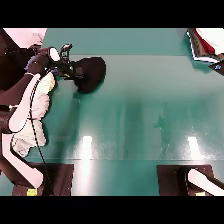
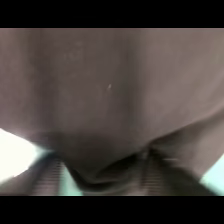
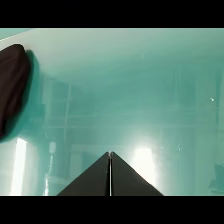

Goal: Fold the shirts.

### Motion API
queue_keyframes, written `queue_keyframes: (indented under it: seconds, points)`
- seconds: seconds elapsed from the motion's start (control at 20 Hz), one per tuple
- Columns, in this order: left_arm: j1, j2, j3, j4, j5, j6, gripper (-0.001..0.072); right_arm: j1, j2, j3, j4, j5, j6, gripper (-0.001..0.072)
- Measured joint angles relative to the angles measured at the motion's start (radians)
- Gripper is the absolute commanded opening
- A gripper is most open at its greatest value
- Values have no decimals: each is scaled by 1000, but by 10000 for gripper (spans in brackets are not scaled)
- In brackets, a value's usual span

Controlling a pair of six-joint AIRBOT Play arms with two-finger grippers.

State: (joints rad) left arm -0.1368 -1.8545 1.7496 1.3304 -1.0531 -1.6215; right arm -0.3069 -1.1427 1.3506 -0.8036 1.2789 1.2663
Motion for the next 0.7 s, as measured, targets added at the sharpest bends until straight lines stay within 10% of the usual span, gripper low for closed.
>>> queue_keyframes:
  seconds: [0.35, 0.7]
  points:
    - [6, 28, 158, -116, -68, 60, 21, 1, 17, 0, 0, -10, 0, 19]
    - [-10, 344, 311, -584, -311, 240, 21, 1, 108, 1, 0, -101, 0, 19]
